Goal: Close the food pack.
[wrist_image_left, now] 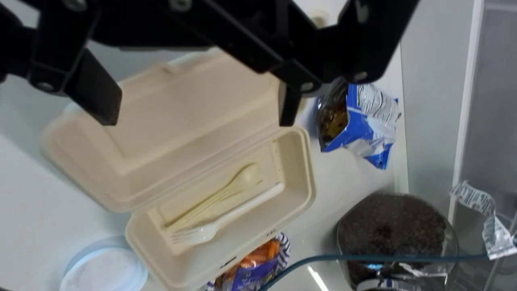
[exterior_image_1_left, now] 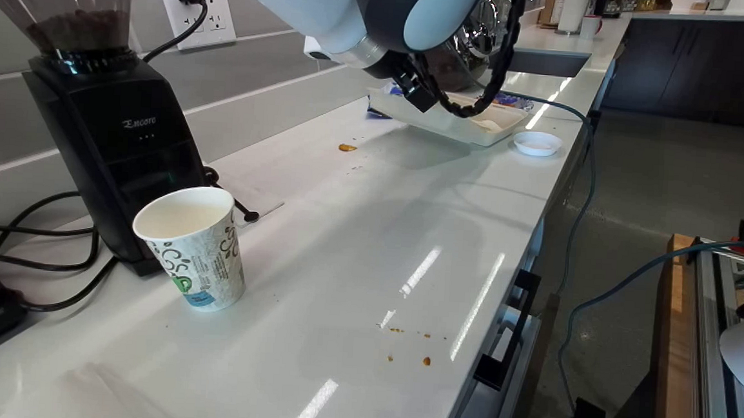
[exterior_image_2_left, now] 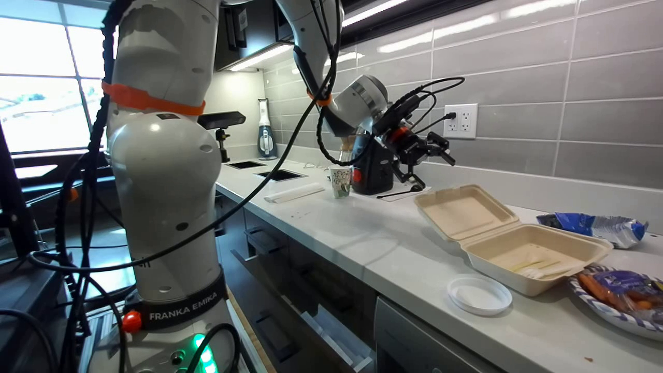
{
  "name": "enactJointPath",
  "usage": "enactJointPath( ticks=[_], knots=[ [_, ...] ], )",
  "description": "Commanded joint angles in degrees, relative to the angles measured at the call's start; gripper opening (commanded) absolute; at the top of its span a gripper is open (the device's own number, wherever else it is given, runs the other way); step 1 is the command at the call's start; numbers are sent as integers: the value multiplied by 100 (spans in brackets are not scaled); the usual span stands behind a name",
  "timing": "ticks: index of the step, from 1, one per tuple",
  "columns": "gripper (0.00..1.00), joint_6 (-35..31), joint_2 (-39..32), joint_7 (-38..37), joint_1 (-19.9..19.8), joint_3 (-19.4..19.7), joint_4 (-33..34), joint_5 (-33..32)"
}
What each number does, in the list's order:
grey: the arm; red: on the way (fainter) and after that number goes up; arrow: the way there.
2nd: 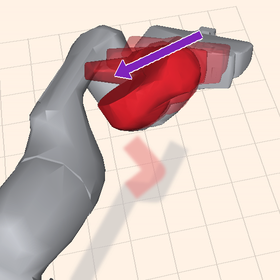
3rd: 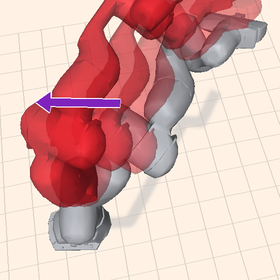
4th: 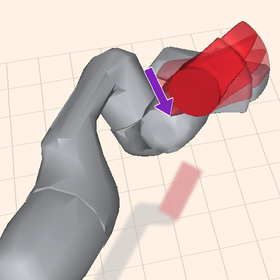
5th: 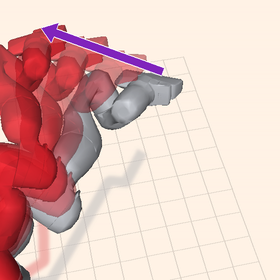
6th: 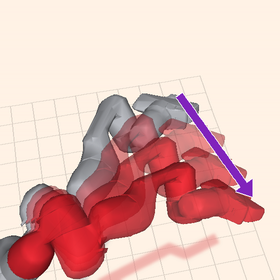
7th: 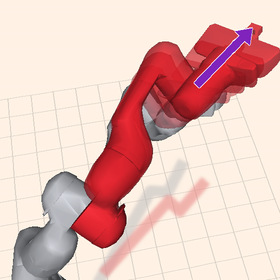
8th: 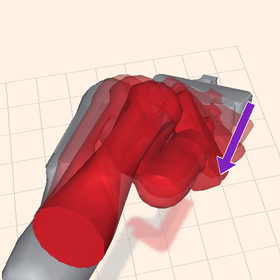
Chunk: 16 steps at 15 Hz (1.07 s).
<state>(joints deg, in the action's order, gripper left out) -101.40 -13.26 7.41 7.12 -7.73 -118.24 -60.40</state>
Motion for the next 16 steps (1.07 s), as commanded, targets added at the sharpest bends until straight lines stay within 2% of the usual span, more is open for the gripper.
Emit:
enactJointPath(
  ticks=[1,4,8,11,13,16],
  knots=[
    [100,-801,167,442,-18,-97,-153,-200],
    [100,-1421,61,1048,-69,-105,-112,-60],
    [100,-1867,-340,1958,-170,-46,30,24],
    [100,-1548,-534,2204,-215,54,158,63],
    [100,-1318,-613,2247,-326,104,287,538],
    [100,-1408,-501,2223,-524,122,330,1361]
  ],
)
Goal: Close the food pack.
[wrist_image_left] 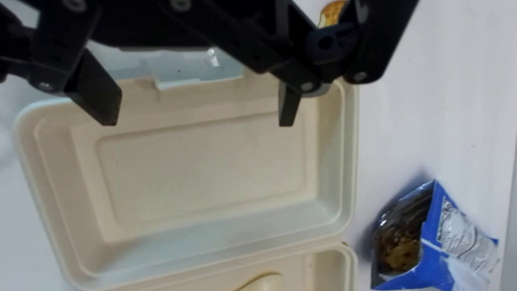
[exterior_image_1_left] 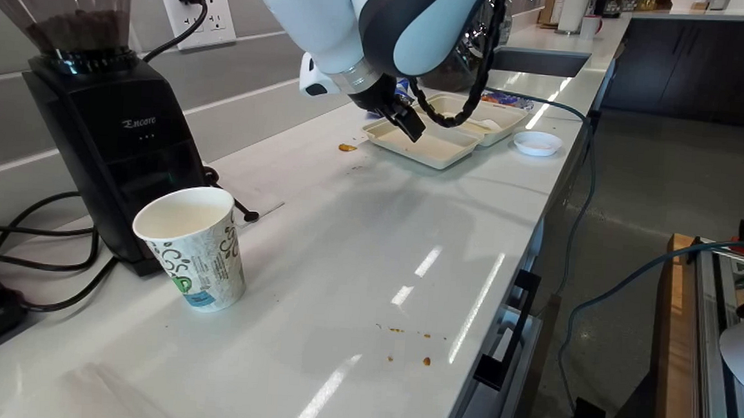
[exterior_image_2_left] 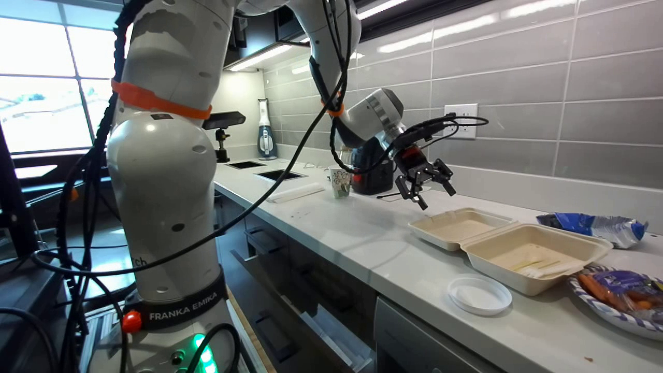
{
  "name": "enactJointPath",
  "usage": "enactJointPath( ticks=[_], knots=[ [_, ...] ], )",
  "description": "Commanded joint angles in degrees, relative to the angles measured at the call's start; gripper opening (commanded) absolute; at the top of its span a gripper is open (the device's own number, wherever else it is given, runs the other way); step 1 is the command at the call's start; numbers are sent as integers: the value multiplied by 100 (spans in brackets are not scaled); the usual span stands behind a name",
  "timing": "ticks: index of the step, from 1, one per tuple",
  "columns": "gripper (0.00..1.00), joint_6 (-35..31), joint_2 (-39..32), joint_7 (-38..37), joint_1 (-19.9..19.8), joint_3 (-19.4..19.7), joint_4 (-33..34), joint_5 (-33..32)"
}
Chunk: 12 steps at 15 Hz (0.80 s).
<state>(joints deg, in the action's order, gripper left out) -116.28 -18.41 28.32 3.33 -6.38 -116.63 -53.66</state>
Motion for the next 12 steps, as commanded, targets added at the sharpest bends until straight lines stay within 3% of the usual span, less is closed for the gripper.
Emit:
enactJointPath(
  ticks=[1,4,8,9,12],
  knots=[
    [100,118,69,122,-189,-18,205,1018],
    [100,272,173,-149,-239,34,294,1849],
    [100,-94,275,-1235,-162,202,150,2076],
    [100,98,220,-796,-134,190,273,1904],
    [100,57,221,-1117,-125,218,266,1966]
  ],
)
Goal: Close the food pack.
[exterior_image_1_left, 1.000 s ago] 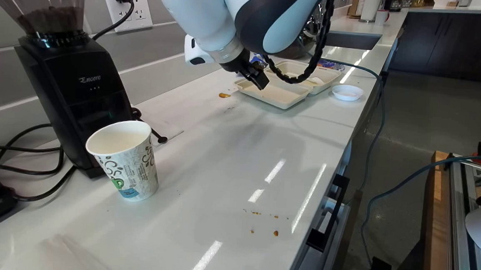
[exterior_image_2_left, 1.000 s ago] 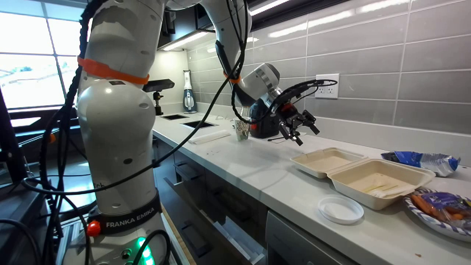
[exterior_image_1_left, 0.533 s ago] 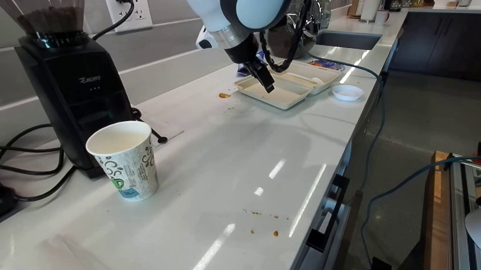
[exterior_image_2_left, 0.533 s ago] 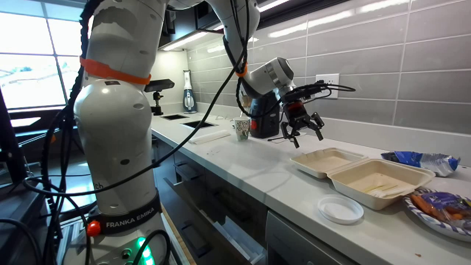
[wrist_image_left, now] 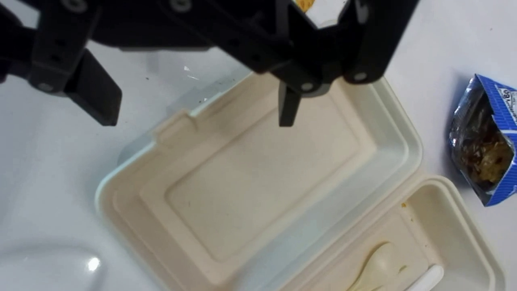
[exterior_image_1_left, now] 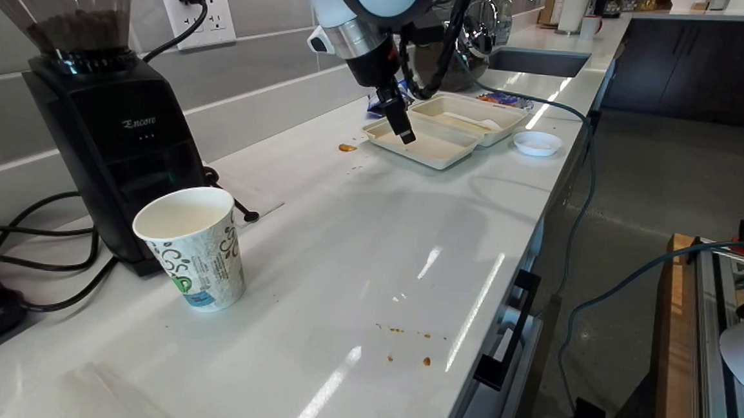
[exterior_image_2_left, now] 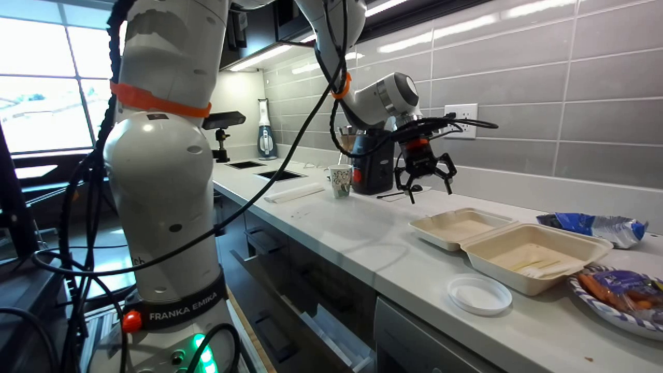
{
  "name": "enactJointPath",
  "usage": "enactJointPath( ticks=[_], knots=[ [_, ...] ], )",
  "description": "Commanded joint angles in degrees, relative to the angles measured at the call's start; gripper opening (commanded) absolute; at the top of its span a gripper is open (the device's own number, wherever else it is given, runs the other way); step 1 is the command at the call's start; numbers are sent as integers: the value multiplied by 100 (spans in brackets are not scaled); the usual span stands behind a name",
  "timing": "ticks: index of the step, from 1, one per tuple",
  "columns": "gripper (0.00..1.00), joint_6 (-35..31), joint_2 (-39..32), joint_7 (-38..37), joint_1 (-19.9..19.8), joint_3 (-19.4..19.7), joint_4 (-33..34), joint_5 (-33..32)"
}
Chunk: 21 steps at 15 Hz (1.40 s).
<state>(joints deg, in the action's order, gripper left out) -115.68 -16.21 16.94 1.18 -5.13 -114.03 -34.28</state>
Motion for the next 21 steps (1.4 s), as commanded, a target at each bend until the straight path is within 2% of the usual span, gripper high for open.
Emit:
enactJointPath(
  ticks=[1,5,7,15,16,17,19,21],
  knots=[
    [100,87,-140,-238,74,121,118,227],
    [100,47,-187,-469,-48,200,107,1096],
    [100,-234,-138,-682,-109,278,-3,1393],
    [100,-1510,-154,-1851,-63,637,-270,1356],
    [97,-1559,-152,-1907,-75,655,-295,1411],
    [78,-1593,-141,-1979,-79,677,-318,1437],
    [70,-1602,-115,-2115,-78,717,-344,1446],
    [52,-1604,-120,-2210,-75,744,-338,1459]
  ],
)
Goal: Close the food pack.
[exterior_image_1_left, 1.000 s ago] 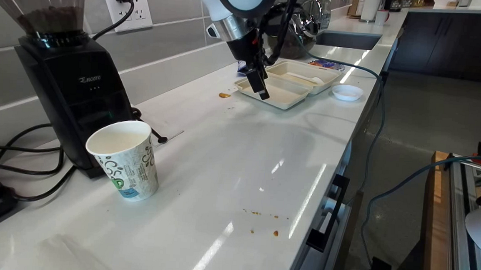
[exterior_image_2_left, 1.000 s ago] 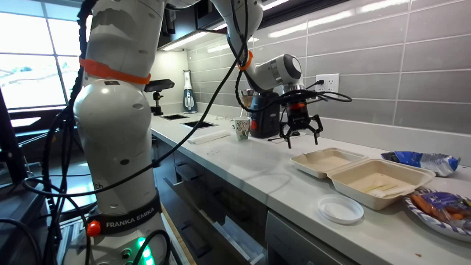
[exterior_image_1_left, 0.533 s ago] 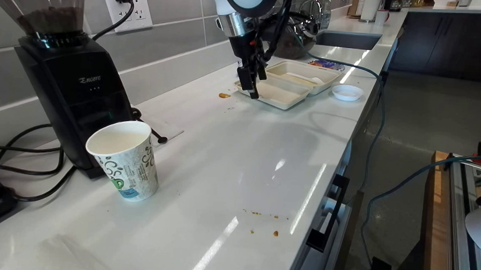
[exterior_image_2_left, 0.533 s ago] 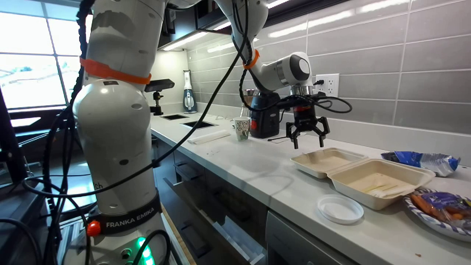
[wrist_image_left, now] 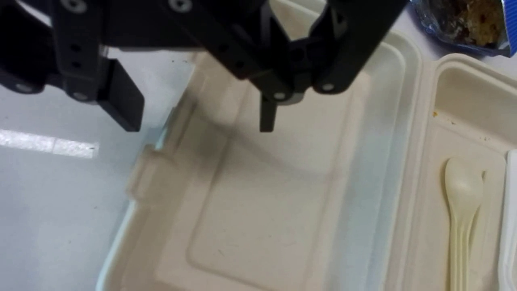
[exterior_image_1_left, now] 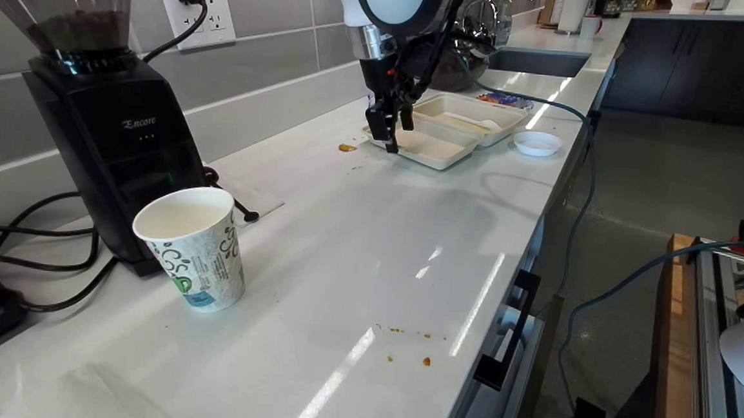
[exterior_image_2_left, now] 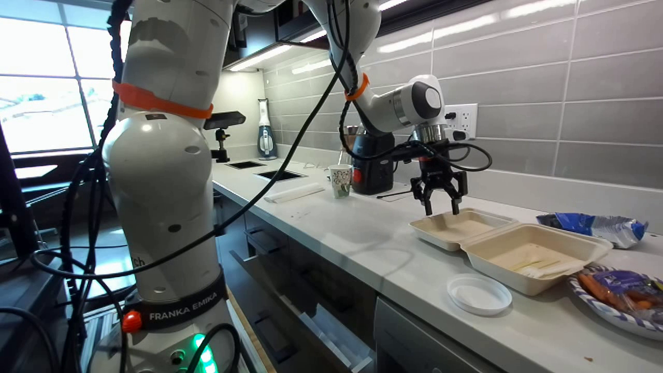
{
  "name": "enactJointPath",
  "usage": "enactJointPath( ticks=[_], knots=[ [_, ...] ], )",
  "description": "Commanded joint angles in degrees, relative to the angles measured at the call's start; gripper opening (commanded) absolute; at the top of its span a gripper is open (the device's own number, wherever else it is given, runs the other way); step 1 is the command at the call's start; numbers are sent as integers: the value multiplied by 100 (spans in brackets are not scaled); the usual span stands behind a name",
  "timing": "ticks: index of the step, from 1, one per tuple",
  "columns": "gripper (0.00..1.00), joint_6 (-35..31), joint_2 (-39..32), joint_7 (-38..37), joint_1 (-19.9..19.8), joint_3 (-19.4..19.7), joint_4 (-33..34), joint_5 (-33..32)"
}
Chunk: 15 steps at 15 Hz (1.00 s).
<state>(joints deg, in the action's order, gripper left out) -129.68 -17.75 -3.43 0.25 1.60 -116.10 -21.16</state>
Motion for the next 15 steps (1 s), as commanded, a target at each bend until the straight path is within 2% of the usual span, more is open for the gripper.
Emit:
enactJointPath(
  ticks=[1,4,7,15],
  knots=[
    [45,-207,14,-203,20,80,-116,148],
    [21,-172,-83,-144,-2,62,-43,257],
    [1,-151,-169,-61,-14,37,3,407],
    [1,18,-2,544,-71,-148,-54,1054]
  ],
)
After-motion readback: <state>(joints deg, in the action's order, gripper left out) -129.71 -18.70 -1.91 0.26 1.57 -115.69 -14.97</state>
